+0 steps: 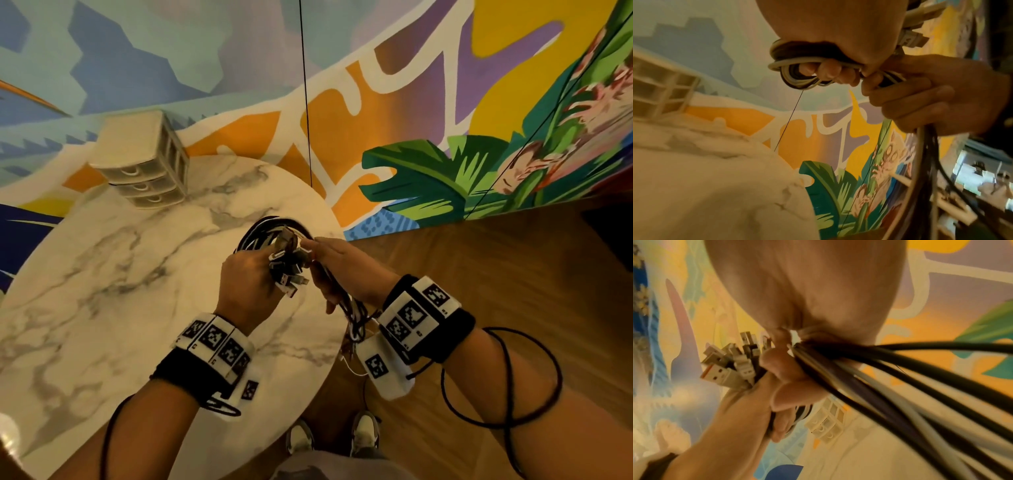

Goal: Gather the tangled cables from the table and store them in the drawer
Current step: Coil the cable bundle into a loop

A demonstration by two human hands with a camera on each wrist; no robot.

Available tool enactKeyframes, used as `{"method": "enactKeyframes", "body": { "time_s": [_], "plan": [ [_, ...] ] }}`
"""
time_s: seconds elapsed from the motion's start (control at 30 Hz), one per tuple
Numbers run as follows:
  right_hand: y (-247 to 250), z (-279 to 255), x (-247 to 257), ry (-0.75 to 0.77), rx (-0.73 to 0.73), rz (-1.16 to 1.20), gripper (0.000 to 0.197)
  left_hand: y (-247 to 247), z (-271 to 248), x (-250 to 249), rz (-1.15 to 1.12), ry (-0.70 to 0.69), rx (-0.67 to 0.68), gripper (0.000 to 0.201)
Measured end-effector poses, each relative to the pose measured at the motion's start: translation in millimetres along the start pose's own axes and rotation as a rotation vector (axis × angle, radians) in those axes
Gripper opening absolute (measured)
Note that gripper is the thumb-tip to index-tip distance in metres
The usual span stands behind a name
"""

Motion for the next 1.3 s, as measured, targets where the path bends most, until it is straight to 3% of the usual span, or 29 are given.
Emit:
{"method": "enactKeyframes", "body": {
  "time_s": [0.07,0.17,0.27,0.4,0.5,0.6,0.67,0.73,0.8,0.87,0.9,1.07,1.2,1.3],
  "plan": [
    [-5.3,-4.2,0.3,0.045,0.012,0.112,0.029,0.4,2.3,8.0,-0.094,0.097,-0.096,0.033],
    [-11.0,-8.7,-2.1,0.065,0.026,0.164,0.018,-5.0,1.5,24.3,-0.409,0.359,-0.184,0.028],
    [-14.6,-9.3,-1.4,0.006,0.025,0.24,0.015,-16.1,0.9,21.2,-0.703,0.559,-0.158,0.029],
    [-11.0,-6.3,10.9,0.038,-0.061,0.057,0.015,-20.9,3.7,14.9,-0.949,0.645,-0.118,0.016],
    [-9.9,-3.7,15.7,0.063,-0.136,-0.156,0.009,-28.7,0.2,19.3,-1.105,0.743,-0.024,0.02],
    [-16.6,-3.1,16.8,0.082,-0.143,-0.341,0.022,-32.0,1.6,16.5,-1.095,0.755,-0.013,0.028],
    [-25.9,-3.1,14.8,0.086,-0.125,-0.456,0.03,-30.9,2.8,17.0,-1.044,0.777,-0.086,0.027],
    [-26.6,-6.6,13.9,0.093,-0.16,-0.426,0.035,-34.0,2.2,22.6,-1.083,0.846,-0.158,0.025],
    [-25.8,-10.1,11.0,0.135,-0.143,-0.378,0.027,-33.7,3.1,24.0,-1.112,0.867,-0.196,0.023],
    [-33.1,-14.2,6.3,0.144,-0.049,-0.383,0.006,-31.1,4.2,26.4,-1.151,0.892,-0.235,0.026],
    [-39.6,-15.4,1.4,0.136,0.0,-0.369,0.014,-30.1,5.1,25.7,-1.19,0.898,-0.243,0.028],
    [-60.2,-8.4,-24.7,0.086,0.165,0.0,0.026,-32.5,7.0,9.1,-1.351,0.878,-0.159,0.027],
    [-68.9,0.9,-61.6,-0.014,0.233,-0.302,0.034,-33.4,9.2,-9.2,-1.413,0.87,-0.013,0.025],
    [-50.8,7.6,-65.8,-0.001,0.12,-0.382,0.01,-36.8,6.8,-20.4,-1.392,0.836,0.111,0.018]
  ]
}}
Point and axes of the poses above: each hand's wrist, its own z-axis towards the middle knuckle, its own y-axis out of the back of the hand, x = y × z, the point moved 8 cm from there along z, towards the middle knuckle, and after that the axes turned 9 degrees about -z, right-handed, at the moved point
